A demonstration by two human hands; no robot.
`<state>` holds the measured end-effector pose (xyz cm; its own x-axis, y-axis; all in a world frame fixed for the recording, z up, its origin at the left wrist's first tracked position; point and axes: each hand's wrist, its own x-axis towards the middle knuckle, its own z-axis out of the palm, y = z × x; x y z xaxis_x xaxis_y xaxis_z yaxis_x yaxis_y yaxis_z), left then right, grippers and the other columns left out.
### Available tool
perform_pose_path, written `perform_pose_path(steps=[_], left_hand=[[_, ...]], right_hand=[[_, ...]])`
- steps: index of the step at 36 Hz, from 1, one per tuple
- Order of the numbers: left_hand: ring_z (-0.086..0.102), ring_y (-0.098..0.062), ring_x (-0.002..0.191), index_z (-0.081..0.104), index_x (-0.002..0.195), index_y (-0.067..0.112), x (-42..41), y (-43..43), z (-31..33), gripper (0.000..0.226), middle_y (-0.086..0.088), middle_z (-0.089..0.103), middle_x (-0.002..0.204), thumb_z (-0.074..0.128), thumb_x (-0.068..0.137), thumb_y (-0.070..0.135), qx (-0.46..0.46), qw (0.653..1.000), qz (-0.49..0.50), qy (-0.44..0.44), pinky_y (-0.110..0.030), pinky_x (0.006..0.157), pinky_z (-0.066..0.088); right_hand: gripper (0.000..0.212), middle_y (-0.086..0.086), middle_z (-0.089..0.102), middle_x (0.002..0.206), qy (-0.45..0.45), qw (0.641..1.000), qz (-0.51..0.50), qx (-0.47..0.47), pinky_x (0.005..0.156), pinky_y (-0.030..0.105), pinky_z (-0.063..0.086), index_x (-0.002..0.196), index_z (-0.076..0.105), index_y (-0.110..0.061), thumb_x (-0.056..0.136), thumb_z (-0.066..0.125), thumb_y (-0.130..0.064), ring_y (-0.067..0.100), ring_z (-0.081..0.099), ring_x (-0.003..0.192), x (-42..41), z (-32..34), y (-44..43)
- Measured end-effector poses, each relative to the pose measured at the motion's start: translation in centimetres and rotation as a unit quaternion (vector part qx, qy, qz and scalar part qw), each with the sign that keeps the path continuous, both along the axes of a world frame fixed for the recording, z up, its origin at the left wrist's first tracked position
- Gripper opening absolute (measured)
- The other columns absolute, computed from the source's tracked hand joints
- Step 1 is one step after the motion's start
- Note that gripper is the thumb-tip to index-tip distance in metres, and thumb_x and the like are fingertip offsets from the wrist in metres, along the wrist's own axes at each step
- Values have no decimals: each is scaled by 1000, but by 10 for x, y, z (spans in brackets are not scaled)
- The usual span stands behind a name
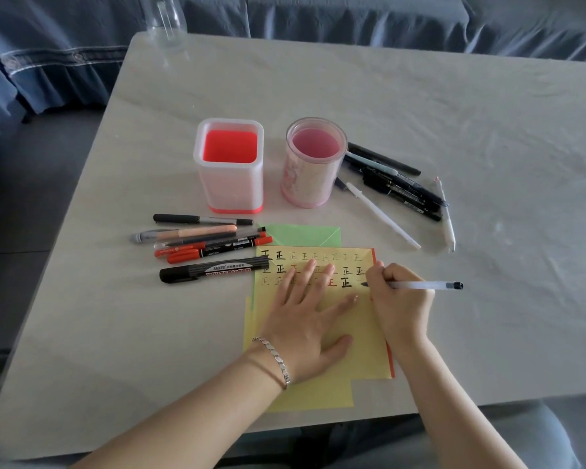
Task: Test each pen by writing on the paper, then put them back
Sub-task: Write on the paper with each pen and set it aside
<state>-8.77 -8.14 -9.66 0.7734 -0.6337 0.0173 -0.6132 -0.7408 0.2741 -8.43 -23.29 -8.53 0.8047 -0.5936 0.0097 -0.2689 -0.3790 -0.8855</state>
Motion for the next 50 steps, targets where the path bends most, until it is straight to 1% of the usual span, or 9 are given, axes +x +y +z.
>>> perform_pose_path(steps=[5,16,23,31,35,41,46,48,50], left_hand=[[27,-39,135,50,128,34,0,1,1,55,-14,37,144,34,81,56,9,1000,-4,5,-49,106,9],[31,-37,133,50,126,37,0,1,-2,53,-13,40,142,35,80,57,13,1000,-1,-5,-50,105,12],[30,-37,134,47,128,36,0,2,-3,54,-13,38,144,36,80,56,16,1000,-1,-7,-49,104,13],[29,-37,134,42,130,34,0,3,-3,55,-13,38,144,38,80,56,22,1000,-10,-3,-50,105,12],[30,-38,134,44,129,32,1,3,-1,53,-13,39,143,37,82,55,28,999,-16,2,-50,104,14],[36,-39,130,45,126,31,1,3,1,50,-15,44,139,37,81,53,47,999,-11,13,-51,102,18],[47,-47,118,63,112,24,2,-7,2,52,-23,55,125,38,75,51,66,997,-14,31,-63,98,33],[41,-49,122,63,114,20,-2,-16,13,56,-29,48,129,34,79,53,72,997,0,14,-60,103,25],[11,-47,136,39,136,21,-6,-27,24,58,-31,17,147,26,90,54,145,989,12,10,-55,110,3]], right_hand=[[41,30,44,52,-9,1000,-7,-25,47,28,24,54,39,12,83,59,-8,18,31,50,-1,1,-2],[44,-1,29,42,-10,997,-57,-40,43,21,21,49,33,3,84,57,-9,10,26,46,-4,-1,-18],[22,-3,56,52,-67,995,-36,61,45,8,38,67,51,-15,86,62,-19,2,51,44,-19,16,-18],[21,-9,66,79,-49,996,65,32,62,8,46,84,63,-24,83,65,-3,-1,61,69,-32,19,-27],[33,-3,68,84,-52,985,65,149,68,13,52,97,62,-14,85,51,14,4,67,71,-28,29,-28],[31,1,64,99,-53,948,27,313,61,24,54,101,65,-11,89,45,9,12,63,67,-32,54,-33],[28,-3,64,80,-28,990,-9,137,50,16,45,94,67,-14,86,52,7,2,55,54,-50,69,-57],[28,-3,65,83,-33,995,-27,88,47,15,45,87,65,-18,85,53,7,1,57,54,-62,73,-72],[30,-2,66,87,-27,997,-50,47,47,15,45,84,60,-25,86,55,4,2,60,54,-79,76,-90]])
